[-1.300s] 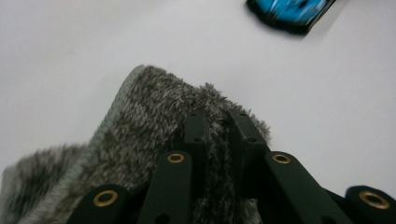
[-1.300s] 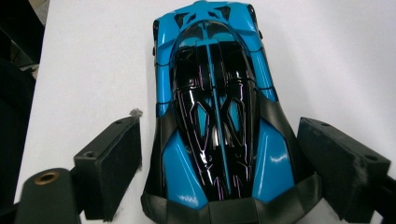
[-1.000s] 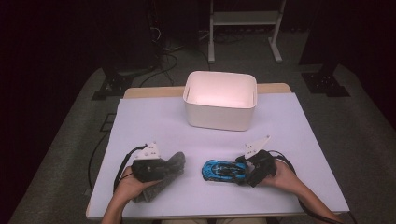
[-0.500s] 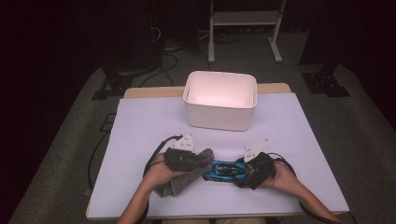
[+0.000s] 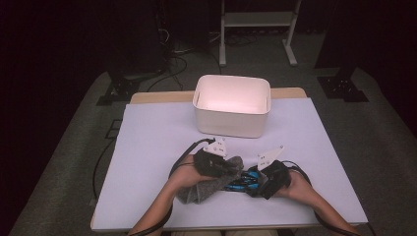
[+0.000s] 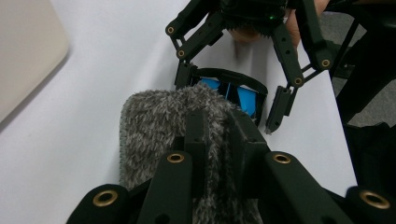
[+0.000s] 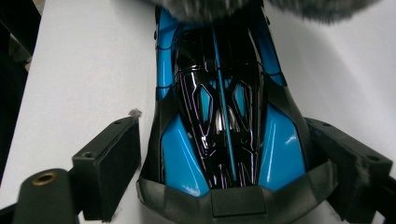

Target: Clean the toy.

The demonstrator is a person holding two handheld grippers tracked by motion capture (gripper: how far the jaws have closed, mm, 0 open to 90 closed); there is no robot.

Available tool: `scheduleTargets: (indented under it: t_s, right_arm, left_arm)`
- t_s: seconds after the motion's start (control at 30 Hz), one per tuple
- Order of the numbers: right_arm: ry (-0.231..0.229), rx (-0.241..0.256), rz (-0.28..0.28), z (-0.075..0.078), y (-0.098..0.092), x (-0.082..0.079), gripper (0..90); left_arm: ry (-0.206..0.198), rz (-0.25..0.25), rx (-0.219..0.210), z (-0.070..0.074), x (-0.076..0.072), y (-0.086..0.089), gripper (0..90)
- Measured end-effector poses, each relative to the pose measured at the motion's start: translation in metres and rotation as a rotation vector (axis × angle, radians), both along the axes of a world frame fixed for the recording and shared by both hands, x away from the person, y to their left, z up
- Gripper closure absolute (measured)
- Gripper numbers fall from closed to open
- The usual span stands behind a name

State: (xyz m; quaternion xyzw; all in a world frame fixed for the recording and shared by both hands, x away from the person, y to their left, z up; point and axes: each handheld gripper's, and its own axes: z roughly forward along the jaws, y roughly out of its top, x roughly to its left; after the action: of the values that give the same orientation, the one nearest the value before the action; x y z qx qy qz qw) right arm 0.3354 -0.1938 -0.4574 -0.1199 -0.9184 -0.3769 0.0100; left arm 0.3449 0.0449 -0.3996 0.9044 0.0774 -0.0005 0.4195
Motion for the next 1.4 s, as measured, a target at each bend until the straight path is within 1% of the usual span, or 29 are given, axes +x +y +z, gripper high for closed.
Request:
scheduleTargets:
  t_s: [0.07, 0.1, 0.17, 0.2, 0.23, 0.27, 0.33, 0.37, 0.4, 0.43, 0.47, 0.5, 0.53, 0.57, 0.63, 0.7, 0.8, 0.87, 0.9, 0.93, 1.0, 1.07, 1.1, 1.2, 1.23, 1.27, 1.3, 1.33, 1.4]
  right_arm:
    - [0.003, 0.004, 0.0, 0.0, -0.001, 0.0, 13.8]
    - [0.001, 0.006, 0.002, 0.0, -0.001, 0.0, 13.9]
    - [-0.004, 0.006, 0.005, 0.0, -0.001, 0.0, 13.9]
    - [-0.017, -0.005, 0.01, 0.0, 0.0, -0.001, 13.9]
    - [-0.017, -0.005, 0.01, 0.0, 0.0, -0.001, 13.9]
    - [-0.023, -0.015, 0.012, 0.0, 0.001, -0.002, 13.8]
    - [-0.04, -0.028, 0.016, 0.0, 0.003, -0.002, 13.7]
    - [-0.048, -0.029, 0.02, 0.0, 0.004, -0.002, 13.8]
    - [-0.048, -0.029, 0.02, 0.0, 0.004, -0.002, 13.8]
    - [-0.052, -0.029, 0.024, 0.0, 0.005, -0.002, 14.3]
    - [-0.075, -0.037, 0.034, 0.0, 0.007, -0.003, 17.3]
    - [-0.103, -0.049, 0.045, 0.0, 0.008, -0.003, 19.3]
    - [-0.108, -0.045, 0.057, 0.001, 0.008, -0.003, 22.9]
    - [-0.108, -0.045, 0.057, 0.001, 0.008, -0.003, 22.9]
    - [-0.102, -0.03, 0.072, 0.0, 0.006, 0.0, 23.2]
    - [-0.114, -0.025, 0.084, 0.0, 0.008, 0.0, 23.2]
    - [-0.111, -0.018, 0.098, 0.0, 0.013, 0.002, 23.3]
    - [-0.115, -0.029, 0.123, 0.001, 0.022, 0.004, 23.4]
    - [-0.115, -0.029, 0.123, 0.001, 0.022, 0.004, 23.4]
    - [-0.112, -0.031, 0.133, 0.001, 0.027, 0.005, 23.3]
    - [-0.109, -0.027, 0.144, 0.0, 0.03, 0.007, 23.4]
    - [-0.108, -0.025, 0.146, 0.0, 0.031, 0.007, 23.4]
    - [-0.109, -0.026, 0.146, 0.0, 0.031, 0.007, 23.4]
    - [-0.108, -0.026, 0.143, 0.0, 0.031, 0.007, 23.3]
    - [-0.109, -0.023, 0.14, 0.0, 0.03, 0.007, 23.3]
    - [-0.111, -0.02, 0.139, 0.0, 0.029, 0.007, 23.3]
    - [-0.111, -0.02, 0.139, 0.0, 0.029, 0.007, 23.3]
    - [-0.112, -0.018, 0.138, -0.001, 0.029, 0.007, 23.3]
    - [-0.111, -0.018, 0.136, -0.001, 0.029, 0.006, 23.3]
  left_arm:
    - [0.006, -0.017, 0.025, -0.003, 0.001, -0.003, 77.4]
    - [0.014, -0.011, 0.036, -0.004, 0.001, -0.004, 72.4]
    - [0.035, 0.03, 0.072, -0.005, 0.001, -0.005, 46.7]
    - [0.027, 0.054, 0.094, -0.006, 0.002, -0.004, 32.5]
    - [0.028, 0.065, 0.112, -0.006, 0.002, -0.003, 32.5]
    - [0.033, 0.062, 0.126, -0.007, 0.002, 0.0, 30.1]
    - [0.05, 0.057, 0.121, -0.009, 0.003, 0.004, 31.3]
    - [0.071, 0.047, 0.122, -0.011, 0.004, 0.006, 42.4]
    - [0.08, 0.03, 0.122, -0.013, 0.004, 0.007, 42.4]
    - [0.073, 0.017, 0.128, -0.015, 0.004, 0.008, 50.0]
    - [0.057, 0.002, 0.13, -0.019, 0.002, 0.01, 62.2]
    - [0.05, -0.01, 0.127, -0.018, 0.002, 0.011, 67.5]
    - [0.05, -0.01, 0.127, -0.018, 0.002, 0.011, 71.5]
    - [0.044, -0.022, 0.13, -0.017, 0.001, 0.012, 71.5]
    - [0.031, -0.044, 0.14, -0.016, -0.001, 0.013, 75.3]
    - [0.024, -0.064, 0.141, -0.014, -0.004, 0.014, 76.1]
    - [0.018, -0.062, 0.139, -0.012, -0.005, 0.014, 76.0]
    - [0.019, -0.061, 0.14, -0.01, -0.006, 0.015, 75.8]
    - [0.018, -0.062, 0.142, -0.009, -0.006, 0.016, 75.8]
    - [0.014, -0.062, 0.149, -0.009, -0.005, 0.017, 75.8]
    - [0.019, -0.054, 0.167, -0.01, -0.005, 0.021, 75.9]
    - [0.016, -0.052, 0.172, -0.011, -0.004, 0.023, 75.4]
    - [0.02, -0.039, 0.179, -0.012, -0.004, 0.027, 75.2]
    - [0.018, -0.028, 0.187, -0.014, -0.005, 0.032, 75.1]
    - [0.012, -0.02, 0.198, -0.015, -0.006, 0.036, 75.1]
    - [0.015, -0.001, 0.208, -0.016, -0.006, 0.046, 75.1]
    - [0.015, -0.001, 0.208, -0.016, -0.006, 0.046, 75.1]
    - [0.017, 0.014, 0.208, -0.017, -0.007, 0.051, 75.1]
    - [0.016, 0.032, 0.224, -0.018, -0.007, 0.06, 75.1]
